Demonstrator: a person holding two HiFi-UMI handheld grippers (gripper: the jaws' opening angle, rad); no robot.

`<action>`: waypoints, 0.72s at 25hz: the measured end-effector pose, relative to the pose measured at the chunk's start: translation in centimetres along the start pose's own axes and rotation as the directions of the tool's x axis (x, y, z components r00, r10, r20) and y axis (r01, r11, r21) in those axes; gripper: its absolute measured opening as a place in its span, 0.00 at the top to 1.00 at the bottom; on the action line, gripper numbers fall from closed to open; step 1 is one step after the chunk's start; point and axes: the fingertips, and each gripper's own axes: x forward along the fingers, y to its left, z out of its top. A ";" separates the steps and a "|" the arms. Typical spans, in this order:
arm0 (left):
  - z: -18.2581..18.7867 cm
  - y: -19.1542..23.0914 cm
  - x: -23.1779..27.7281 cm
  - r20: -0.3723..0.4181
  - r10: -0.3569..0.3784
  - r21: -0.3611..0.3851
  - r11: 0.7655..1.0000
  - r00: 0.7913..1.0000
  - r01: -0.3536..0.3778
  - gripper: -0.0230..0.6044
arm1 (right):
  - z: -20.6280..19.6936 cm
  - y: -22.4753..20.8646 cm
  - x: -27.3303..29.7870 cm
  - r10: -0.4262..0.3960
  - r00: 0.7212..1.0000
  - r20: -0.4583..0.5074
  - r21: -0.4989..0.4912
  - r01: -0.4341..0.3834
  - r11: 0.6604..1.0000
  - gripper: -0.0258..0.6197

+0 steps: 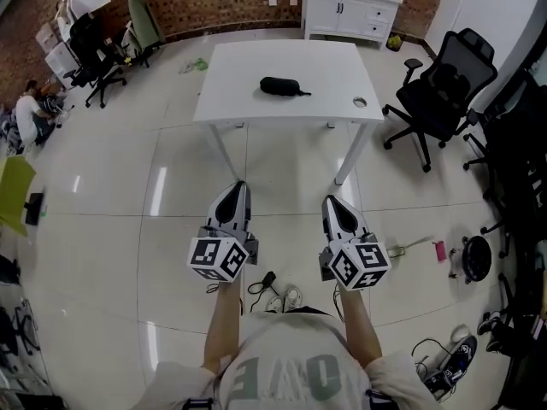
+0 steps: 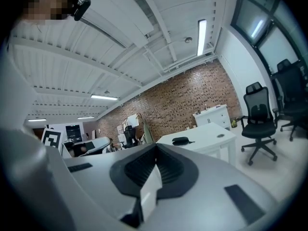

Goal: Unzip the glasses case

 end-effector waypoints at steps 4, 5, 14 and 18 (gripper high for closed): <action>0.5 0.5 -1.6 0.010 0.000 -0.026 1.000 1.000 0.000 0.96 | -0.8 1.4 -1.3 -0.011 1.000 -0.011 -0.024 0.010 1.000 0.96; 0.5 0.5 -1.9 0.012 -0.001 -0.032 0.999 1.000 0.002 0.96 | -0.9 1.6 -1.6 -0.016 1.000 -0.013 -0.029 0.016 0.999 0.96; 0.8 0.0 -3.5 0.003 -0.047 -0.038 0.998 0.999 0.047 0.96 | -0.8 3.0 -2.9 -0.045 0.999 0.007 -0.048 0.046 0.998 0.96; 1.0 0.0 -3.6 -0.003 -0.055 -0.032 0.998 0.998 0.055 0.96 | -0.8 3.5 -3.0 -0.051 0.999 0.011 -0.062 0.051 0.997 0.96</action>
